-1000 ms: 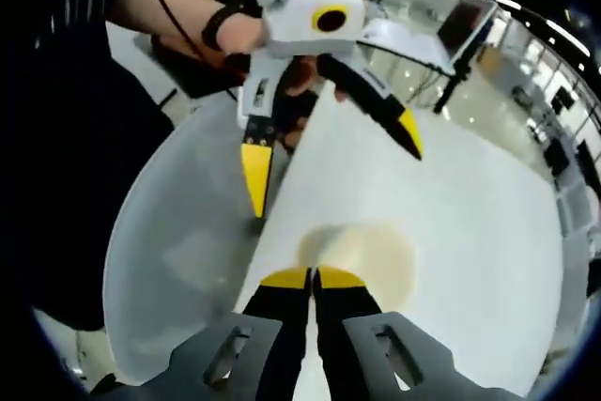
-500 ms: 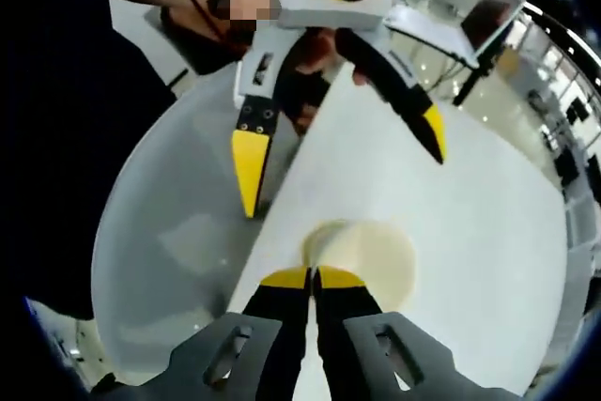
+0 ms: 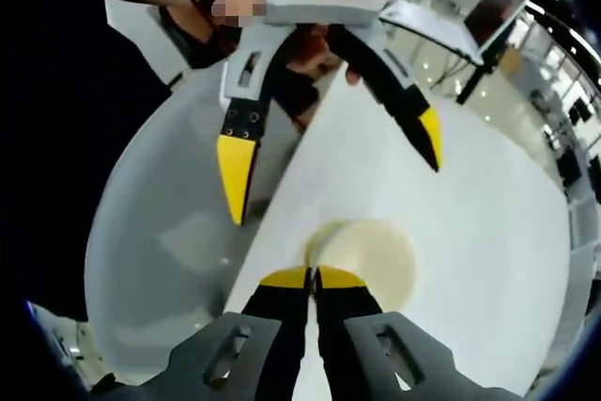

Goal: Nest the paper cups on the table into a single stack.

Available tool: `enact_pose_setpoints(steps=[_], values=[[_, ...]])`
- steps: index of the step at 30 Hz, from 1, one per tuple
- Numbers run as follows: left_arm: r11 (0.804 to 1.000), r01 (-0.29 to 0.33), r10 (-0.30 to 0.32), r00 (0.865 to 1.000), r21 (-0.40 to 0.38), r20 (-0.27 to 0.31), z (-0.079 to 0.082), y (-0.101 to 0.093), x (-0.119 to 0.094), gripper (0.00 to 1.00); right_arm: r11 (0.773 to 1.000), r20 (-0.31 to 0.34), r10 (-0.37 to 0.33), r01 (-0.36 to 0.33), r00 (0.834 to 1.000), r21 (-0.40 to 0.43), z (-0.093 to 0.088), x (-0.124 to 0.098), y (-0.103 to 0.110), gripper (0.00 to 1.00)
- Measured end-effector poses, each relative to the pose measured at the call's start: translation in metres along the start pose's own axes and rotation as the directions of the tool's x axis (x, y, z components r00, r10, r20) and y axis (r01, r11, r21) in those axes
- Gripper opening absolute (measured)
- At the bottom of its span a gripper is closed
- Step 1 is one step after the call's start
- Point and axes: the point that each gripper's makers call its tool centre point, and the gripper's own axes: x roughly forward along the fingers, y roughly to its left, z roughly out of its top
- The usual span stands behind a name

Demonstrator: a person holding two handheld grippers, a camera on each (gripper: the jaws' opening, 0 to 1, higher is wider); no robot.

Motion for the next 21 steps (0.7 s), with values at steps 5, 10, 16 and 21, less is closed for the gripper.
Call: enact_pose_setpoints(steps=[5,10,16,21], values=[[1.000,0.000,0.000,1.000,0.009,-0.010,-0.002,0.003,0.000,0.91,1.000,-0.001,0.000,0.000,1.000,0.010,-0.002,0.007,0.000,0.00],[1.000,0.000,0.000,1.000,0.005,-0.010,-0.002,0.003,0.000,0.91,1.000,0.007,0.011,-0.012,1.000,0.023,-0.005,0.014,0.003,0.01],[1.000,-0.001,0.001,1.000,0.008,-0.016,-0.002,0.006,0.000,0.91,0.999,0.023,0.014,-0.015,1.000,0.040,-0.006,0.018,0.006,0.06],[1.000,-0.007,0.007,1.000,0.003,-0.009,-0.002,0.008,0.001,0.91,1.000,0.029,0.009,-0.010,1.000,0.029,-0.007,0.019,0.007,0.09]])
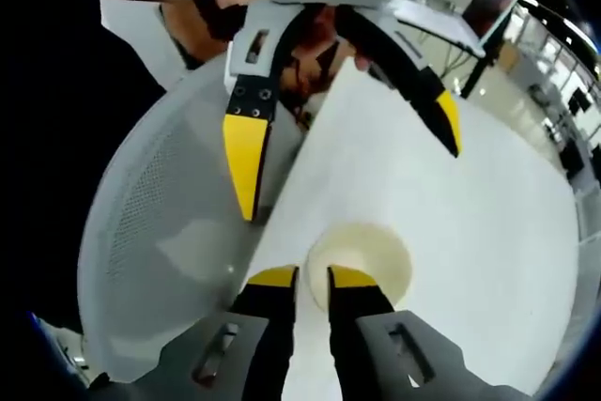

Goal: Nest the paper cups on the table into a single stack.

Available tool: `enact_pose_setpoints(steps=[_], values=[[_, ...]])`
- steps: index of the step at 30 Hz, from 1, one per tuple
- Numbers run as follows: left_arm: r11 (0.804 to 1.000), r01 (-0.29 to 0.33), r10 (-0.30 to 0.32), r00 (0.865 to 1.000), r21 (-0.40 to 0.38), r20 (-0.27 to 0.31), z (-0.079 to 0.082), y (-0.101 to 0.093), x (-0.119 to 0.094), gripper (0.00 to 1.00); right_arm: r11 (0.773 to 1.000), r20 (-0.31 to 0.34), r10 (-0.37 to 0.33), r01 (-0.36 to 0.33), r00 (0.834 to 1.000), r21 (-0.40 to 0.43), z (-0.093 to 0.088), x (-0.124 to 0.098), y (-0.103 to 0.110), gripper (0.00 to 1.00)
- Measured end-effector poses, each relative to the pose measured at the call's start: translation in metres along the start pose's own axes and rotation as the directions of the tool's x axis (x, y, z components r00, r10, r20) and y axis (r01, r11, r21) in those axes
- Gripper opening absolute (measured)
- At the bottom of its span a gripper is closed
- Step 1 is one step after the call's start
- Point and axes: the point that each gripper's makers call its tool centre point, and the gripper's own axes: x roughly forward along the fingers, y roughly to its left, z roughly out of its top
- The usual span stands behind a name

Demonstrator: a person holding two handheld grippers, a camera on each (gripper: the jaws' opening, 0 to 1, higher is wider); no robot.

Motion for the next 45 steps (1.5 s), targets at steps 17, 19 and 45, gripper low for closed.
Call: enact_pose_setpoints(steps=[17,19,45], values=[[1.000,0.010,-0.010,1.000,0.000,-0.007,-0.003,-0.004,0.001,0.91,0.996,0.097,-0.052,0.044,0.994,0.082,0.001,-0.006,-0.002,0.31],[1.000,0.009,-0.009,1.000,0.001,-0.009,-0.003,-0.004,0.001,0.91,0.993,0.113,-0.060,0.048,0.992,0.109,0.000,-0.007,-0.003,0.35],[1.000,0.014,-0.014,1.000,0.022,-0.016,-0.001,-0.003,-0.004,0.91,0.905,0.266,-0.338,0.234,0.903,0.356,-0.013,-0.038,-0.026,0.78]])
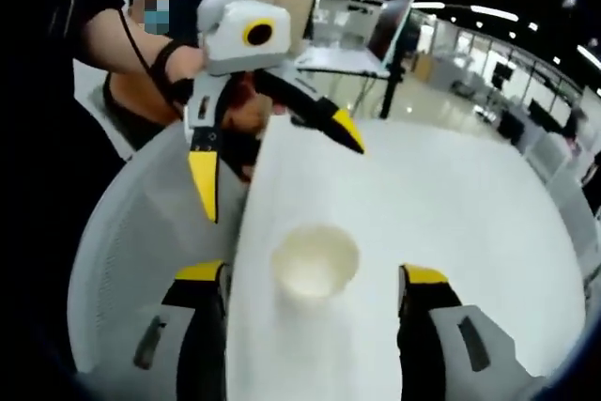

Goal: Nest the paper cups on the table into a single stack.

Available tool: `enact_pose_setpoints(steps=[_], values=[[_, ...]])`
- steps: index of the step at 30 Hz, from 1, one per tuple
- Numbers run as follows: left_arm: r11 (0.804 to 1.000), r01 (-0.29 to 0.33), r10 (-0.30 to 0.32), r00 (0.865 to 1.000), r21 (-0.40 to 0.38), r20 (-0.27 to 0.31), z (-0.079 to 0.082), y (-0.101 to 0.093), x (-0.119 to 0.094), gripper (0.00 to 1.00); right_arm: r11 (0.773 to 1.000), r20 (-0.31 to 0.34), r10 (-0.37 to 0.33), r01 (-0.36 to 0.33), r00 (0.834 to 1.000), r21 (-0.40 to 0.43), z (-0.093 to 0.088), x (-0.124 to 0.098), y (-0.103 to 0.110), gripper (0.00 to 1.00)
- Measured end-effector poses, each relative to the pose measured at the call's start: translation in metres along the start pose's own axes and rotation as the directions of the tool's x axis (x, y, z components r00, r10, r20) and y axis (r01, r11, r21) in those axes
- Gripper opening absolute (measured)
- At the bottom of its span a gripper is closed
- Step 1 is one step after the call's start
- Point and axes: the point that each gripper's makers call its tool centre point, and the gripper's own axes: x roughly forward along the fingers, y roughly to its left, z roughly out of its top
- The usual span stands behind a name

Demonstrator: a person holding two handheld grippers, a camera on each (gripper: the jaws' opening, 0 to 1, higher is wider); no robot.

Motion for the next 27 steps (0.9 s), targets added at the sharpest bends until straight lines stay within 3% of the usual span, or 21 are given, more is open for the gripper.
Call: enact_pose_setpoints(steps=[7,12,24,27], values=[[1.000,0.011,-0.011,1.000,0.015,-0.019,-0.004,0.000,-0.002,0.90,0.990,0.084,-0.098,0.089,0.992,0.106,-0.005,-0.016,-0.013,0.90],[0.999,0.025,-0.024,0.999,0.031,-0.038,-0.009,-0.001,-0.003,0.90,0.982,0.091,-0.138,0.124,0.986,0.145,-0.015,-0.020,-0.016,1.00],[0.997,0.041,-0.037,0.997,0.060,-0.066,-0.021,-0.001,-0.004,0.88,0.976,0.057,-0.147,0.135,0.988,0.170,-0.041,-0.017,-0.004,0.97],[0.997,0.046,-0.041,0.996,0.060,-0.082,-0.031,0.001,-0.001,0.87,0.968,0.067,-0.146,0.128,0.987,0.214,-0.044,-0.013,-0.001,0.96]])
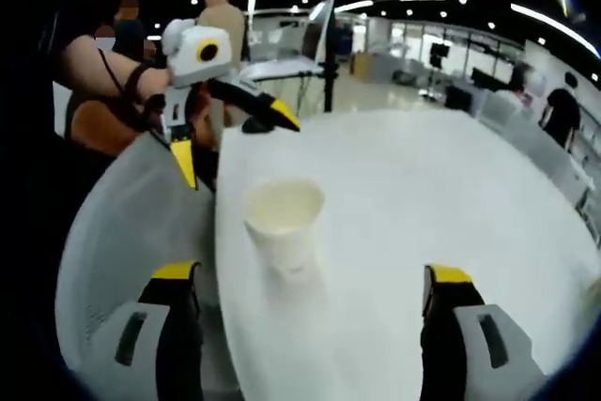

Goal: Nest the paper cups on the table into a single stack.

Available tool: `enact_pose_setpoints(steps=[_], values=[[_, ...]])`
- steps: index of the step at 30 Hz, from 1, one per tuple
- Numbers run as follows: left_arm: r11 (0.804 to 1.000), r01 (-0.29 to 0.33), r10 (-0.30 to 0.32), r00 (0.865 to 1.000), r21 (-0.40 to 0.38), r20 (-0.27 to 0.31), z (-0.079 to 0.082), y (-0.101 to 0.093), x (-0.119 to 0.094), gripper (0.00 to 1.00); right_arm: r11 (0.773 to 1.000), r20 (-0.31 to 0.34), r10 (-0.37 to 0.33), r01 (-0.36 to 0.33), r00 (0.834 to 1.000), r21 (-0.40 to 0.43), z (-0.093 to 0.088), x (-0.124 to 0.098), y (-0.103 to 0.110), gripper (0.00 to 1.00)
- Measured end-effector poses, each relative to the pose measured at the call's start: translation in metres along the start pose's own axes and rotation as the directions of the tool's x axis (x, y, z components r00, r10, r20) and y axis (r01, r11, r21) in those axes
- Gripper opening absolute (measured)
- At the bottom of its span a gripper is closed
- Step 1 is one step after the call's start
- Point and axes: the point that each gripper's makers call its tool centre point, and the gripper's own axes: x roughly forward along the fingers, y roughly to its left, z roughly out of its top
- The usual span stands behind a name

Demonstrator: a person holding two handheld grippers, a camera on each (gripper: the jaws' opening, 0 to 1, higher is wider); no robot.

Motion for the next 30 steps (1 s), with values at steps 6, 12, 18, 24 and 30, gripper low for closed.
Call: enact_pose_setpoints(steps=[6,12,18,24,30], values=[[0.999,0.032,-0.032,0.999,-0.002,-0.013,-0.013,-0.002,0.009,0.78,0.999,0.012,0.022,-0.022,1.000,0.039,-0.012,0.009,0.011,0.81],[0.998,0.065,-0.065,0.997,-0.015,-0.030,-0.023,-0.004,0.024,0.78,0.998,0.003,0.040,-0.040,0.999,0.038,-0.019,0.024,0.019,0.78],[0.992,0.124,-0.126,0.991,-0.038,-0.047,-0.024,-0.009,0.038,0.71,0.998,0.021,0.055,-0.056,0.998,0.040,-0.016,0.038,0.018,0.69],[0.990,0.141,-0.142,0.988,-0.018,-0.054,-0.024,0.000,0.046,0.64,0.996,0.017,0.080,-0.081,0.997,0.035,-0.011,0.049,0.017,0.68],[0.984,0.177,-0.176,0.982,0.001,-0.069,-0.026,0.000,0.051,0.57,0.992,-0.003,0.127,-0.126,0.992,0.016,-0.009,0.059,0.016,0.58]])
